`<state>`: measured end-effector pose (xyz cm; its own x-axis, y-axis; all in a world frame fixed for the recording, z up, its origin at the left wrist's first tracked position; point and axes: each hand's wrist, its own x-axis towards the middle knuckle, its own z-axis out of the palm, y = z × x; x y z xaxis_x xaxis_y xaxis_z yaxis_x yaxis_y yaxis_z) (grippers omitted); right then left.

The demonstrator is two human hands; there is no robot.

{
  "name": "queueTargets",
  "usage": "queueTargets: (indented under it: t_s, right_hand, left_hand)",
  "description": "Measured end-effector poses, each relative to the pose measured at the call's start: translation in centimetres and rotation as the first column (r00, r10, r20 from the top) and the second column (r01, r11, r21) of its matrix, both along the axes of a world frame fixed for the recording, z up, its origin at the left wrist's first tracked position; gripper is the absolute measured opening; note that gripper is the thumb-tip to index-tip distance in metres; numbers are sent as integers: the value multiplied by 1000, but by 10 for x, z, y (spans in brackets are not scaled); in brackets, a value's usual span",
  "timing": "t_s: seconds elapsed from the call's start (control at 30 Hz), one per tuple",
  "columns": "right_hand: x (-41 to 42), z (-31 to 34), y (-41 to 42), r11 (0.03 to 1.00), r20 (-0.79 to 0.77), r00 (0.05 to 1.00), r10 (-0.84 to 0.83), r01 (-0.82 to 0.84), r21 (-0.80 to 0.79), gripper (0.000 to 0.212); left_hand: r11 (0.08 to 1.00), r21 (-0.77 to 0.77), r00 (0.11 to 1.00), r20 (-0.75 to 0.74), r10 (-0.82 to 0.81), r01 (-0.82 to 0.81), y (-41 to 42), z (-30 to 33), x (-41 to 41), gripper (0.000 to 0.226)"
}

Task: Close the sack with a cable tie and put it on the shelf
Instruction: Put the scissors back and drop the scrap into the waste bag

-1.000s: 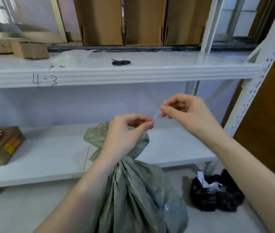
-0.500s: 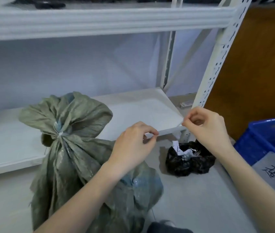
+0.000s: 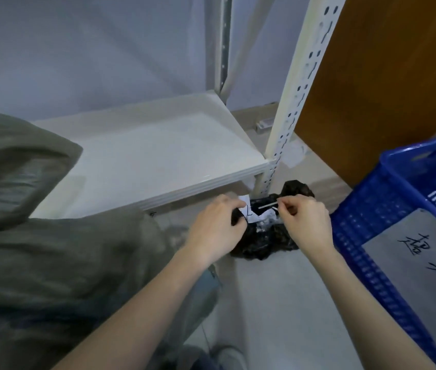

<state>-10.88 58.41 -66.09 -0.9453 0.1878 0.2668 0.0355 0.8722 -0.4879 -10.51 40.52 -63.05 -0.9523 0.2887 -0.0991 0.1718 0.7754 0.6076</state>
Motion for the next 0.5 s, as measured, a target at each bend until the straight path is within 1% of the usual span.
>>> queueTargets:
  t_s: [0.07,0.27,0.3,0.37,0.43,0.5]
  right_hand:
    - [-12,-15,7,997,0,1000,0,0,75,22]
    - [-36,-48,14,977,49,998,-34,23,210,25]
    - [-40,-52,14,969,84,996,-43,21,247,27]
    - [-46,-59,12,949,216,975,-55,-16,315,33]
    - [-48,-62,13,944,330,942,-66,-48,327,43]
    - [-47,-58,17,954,345,935,-84,-25,299,51]
  left_hand:
    - [1000,-10,1000,6,-7,7,6,-12,-9,35]
    - [1000,15,1000,21,-15,15,17,-38,-36,40]
    - [1000,27,1000,27,-12,11,19,-41,-40,40]
    - [999,33,999,42,-10,8,21,-45,-46,42]
    - [1000,27,999,44,-6,4,22,-46,-48,42]
    - [1000,19,999,33,1,-2,21,-43,-48,42]
